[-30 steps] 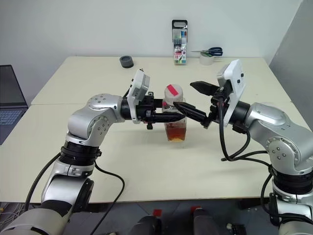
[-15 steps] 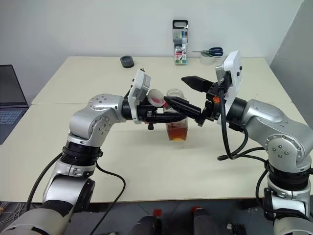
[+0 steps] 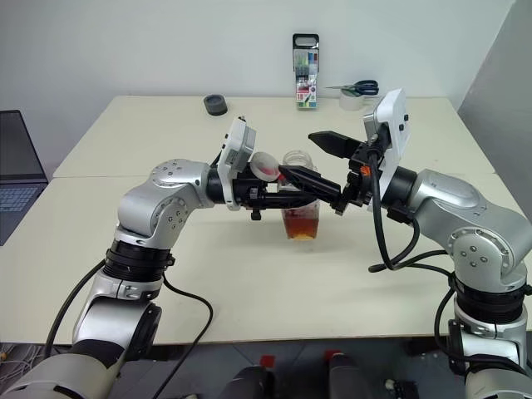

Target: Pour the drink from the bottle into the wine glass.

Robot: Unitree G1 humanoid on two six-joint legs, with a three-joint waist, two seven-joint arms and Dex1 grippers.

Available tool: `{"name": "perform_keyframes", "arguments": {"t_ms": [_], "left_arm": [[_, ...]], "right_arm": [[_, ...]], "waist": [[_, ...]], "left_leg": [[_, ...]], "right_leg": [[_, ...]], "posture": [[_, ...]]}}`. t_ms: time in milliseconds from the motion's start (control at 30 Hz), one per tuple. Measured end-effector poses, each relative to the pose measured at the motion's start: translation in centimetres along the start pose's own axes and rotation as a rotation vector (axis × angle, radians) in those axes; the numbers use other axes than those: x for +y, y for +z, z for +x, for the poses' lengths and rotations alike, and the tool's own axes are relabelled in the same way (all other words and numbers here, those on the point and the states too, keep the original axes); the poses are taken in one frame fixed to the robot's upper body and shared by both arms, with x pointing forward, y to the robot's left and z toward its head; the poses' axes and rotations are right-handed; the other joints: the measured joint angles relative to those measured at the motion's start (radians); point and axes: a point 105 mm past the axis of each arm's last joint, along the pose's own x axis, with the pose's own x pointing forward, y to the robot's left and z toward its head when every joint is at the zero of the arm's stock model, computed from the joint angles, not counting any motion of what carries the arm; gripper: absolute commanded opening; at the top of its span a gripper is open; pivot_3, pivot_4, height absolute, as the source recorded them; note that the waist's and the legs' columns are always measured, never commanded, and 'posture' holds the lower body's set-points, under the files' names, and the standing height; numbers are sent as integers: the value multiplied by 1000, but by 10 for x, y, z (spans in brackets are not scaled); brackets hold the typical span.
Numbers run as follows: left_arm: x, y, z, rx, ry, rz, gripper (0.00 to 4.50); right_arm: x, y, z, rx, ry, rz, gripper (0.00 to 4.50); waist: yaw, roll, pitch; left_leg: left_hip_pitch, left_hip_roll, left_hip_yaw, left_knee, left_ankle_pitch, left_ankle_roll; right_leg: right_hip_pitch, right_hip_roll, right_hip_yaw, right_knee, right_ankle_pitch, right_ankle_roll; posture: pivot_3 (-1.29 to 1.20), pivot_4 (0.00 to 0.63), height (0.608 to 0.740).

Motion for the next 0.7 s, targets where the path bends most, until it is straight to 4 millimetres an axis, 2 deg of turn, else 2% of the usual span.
{"name": "perform_keyframes", "arguments": {"t_ms": [700], "left_arm": [[0,0,0,1,2,0,1814]], "right_arm": [[0,0,0,1,0,0,4452]], "waist": [[0,0,0]], "left_leg": [[0,0,0,0,0,0]], "right_leg": [[0,0,0,0,0,0]], "posture": [[0,150,740]]}}
